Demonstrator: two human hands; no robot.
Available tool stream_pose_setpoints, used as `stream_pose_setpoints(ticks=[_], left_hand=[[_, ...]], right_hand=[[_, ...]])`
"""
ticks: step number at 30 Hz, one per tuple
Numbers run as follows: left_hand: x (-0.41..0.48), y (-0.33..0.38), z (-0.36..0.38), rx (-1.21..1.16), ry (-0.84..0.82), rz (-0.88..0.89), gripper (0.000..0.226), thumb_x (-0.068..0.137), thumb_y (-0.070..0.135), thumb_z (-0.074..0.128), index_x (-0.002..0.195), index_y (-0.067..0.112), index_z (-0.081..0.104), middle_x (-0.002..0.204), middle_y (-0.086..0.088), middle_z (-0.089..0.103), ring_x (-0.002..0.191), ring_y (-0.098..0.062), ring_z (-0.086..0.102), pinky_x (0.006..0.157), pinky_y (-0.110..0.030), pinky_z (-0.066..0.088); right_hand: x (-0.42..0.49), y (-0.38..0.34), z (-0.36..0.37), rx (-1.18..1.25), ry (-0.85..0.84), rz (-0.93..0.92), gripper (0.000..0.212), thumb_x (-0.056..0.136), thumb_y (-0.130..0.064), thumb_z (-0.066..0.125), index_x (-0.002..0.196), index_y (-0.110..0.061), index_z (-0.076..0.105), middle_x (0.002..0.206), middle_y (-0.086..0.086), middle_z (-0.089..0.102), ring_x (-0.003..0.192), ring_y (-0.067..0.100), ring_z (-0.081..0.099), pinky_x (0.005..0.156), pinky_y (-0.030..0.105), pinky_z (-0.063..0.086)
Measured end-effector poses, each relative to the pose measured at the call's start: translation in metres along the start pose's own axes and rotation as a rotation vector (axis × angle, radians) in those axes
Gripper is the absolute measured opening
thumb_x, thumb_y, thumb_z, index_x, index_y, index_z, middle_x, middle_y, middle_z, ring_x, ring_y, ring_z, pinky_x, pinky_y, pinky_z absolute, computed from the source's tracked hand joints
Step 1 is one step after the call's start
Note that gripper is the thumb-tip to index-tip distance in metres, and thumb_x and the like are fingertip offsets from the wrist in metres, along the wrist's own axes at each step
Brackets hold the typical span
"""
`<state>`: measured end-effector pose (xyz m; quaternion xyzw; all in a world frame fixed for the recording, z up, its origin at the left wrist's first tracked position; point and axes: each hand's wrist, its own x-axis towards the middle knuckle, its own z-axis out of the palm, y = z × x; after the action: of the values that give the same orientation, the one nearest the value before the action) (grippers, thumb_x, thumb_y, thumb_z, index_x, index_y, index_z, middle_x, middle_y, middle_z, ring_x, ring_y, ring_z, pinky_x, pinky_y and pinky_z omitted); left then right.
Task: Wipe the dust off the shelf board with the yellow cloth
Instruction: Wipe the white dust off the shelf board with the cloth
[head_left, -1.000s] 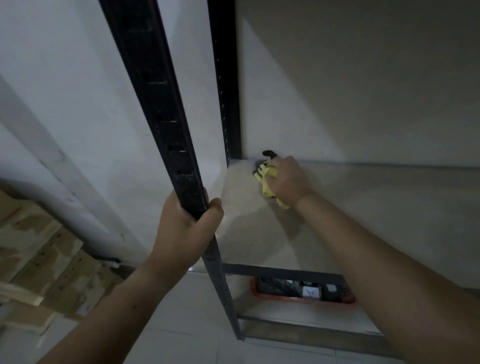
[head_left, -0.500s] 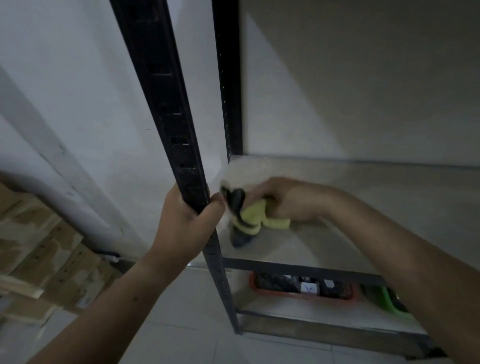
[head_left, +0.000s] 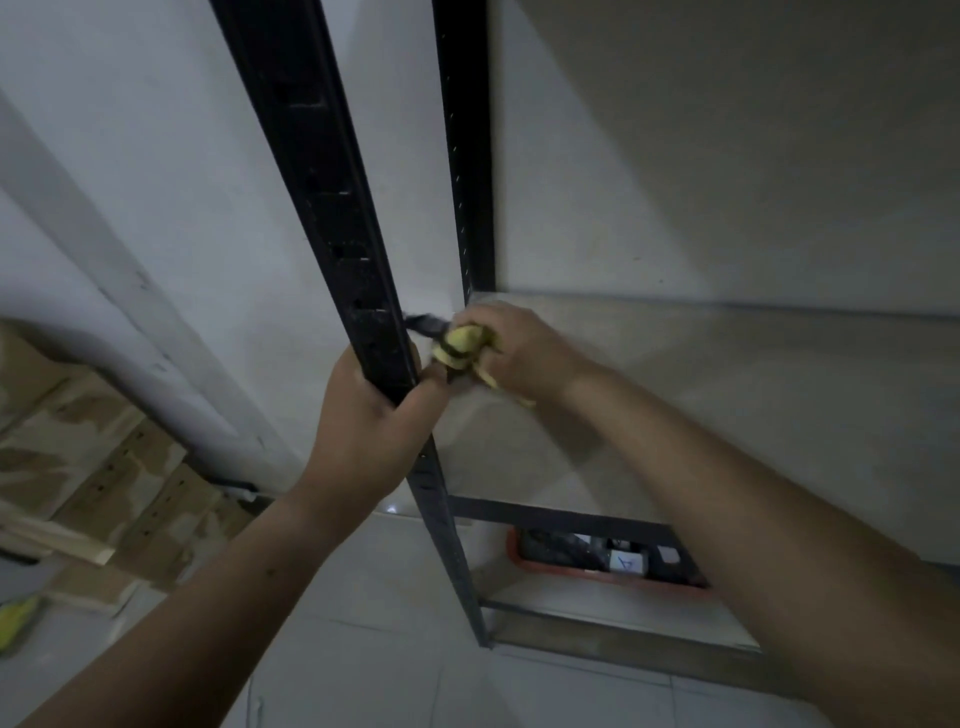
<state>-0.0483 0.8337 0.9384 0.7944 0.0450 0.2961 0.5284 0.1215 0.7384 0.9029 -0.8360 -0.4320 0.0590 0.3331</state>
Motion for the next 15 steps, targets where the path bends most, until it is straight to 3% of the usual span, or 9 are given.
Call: stream_pose_setpoints(ticks=[3,5,9,12,14,15], left_hand=[[-0.001,-0.003,0.001,-0.002,0.023,-0.053,0.029,0.077,0.027,0.06,0.07,0.014,0.034,0.062,-0.011,0.032,0.055,-0.016,0.037,0.055,-0.039,0.033],[-0.002,-0.004,0.002,-0.004,0.025,-0.054,0.028,0.079,0.019,0.059,0.068,0.018,0.034,0.061,-0.003,0.033,0.055,-0.013,0.038,0.055,-0.034,0.034],[-0.001,-0.003,0.0,-0.011,0.002,-0.038,0.025,0.076,0.027,0.06,0.066,0.026,0.037,0.062,0.004,0.036,0.056,-0.009,0.04,0.054,-0.033,0.035],[0.0,-0.003,-0.002,-0.017,-0.028,-0.034,0.028,0.075,0.031,0.058,0.069,0.019,0.034,0.063,-0.004,0.032,0.057,-0.014,0.037,0.056,-0.039,0.032],[0.0,-0.002,-0.002,-0.021,-0.018,-0.059,0.031,0.076,0.032,0.059,0.071,0.015,0.033,0.066,-0.015,0.031,0.058,-0.018,0.037,0.057,-0.043,0.033],[0.0,-0.002,-0.002,-0.024,-0.004,-0.072,0.032,0.076,0.032,0.059,0.072,0.014,0.032,0.068,-0.018,0.031,0.058,-0.02,0.037,0.057,-0.045,0.033]], right_hand=[[-0.041,0.0,-0.036,-0.049,-0.439,0.127,0.033,0.084,-0.013,0.059,0.11,-0.033,0.067,0.109,-0.007,0.063,0.097,0.013,0.059,0.084,0.026,0.05],[-0.057,-0.006,-0.028,-0.077,-0.566,0.106,0.042,0.086,-0.012,0.058,0.118,-0.038,0.065,0.116,-0.008,0.061,0.1,0.012,0.058,0.082,0.023,0.048],[-0.027,-0.014,0.012,-0.133,-0.269,-0.016,0.032,0.089,-0.014,0.057,0.117,-0.025,0.067,0.116,0.004,0.066,0.104,0.02,0.062,0.084,0.026,0.045],[-0.006,-0.003,0.0,0.077,0.008,0.008,0.022,0.081,-0.02,0.062,0.101,-0.018,0.071,0.094,0.001,0.07,0.081,0.009,0.064,0.074,0.025,0.049],[-0.005,0.024,-0.026,0.073,0.29,0.071,0.029,0.079,-0.024,0.062,0.104,-0.011,0.067,0.096,0.009,0.07,0.085,0.022,0.066,0.077,0.031,0.05],[-0.006,0.041,-0.041,-0.061,0.423,0.126,0.036,0.079,-0.028,0.058,0.107,-0.007,0.066,0.1,0.017,0.067,0.091,0.033,0.064,0.08,0.036,0.049]])
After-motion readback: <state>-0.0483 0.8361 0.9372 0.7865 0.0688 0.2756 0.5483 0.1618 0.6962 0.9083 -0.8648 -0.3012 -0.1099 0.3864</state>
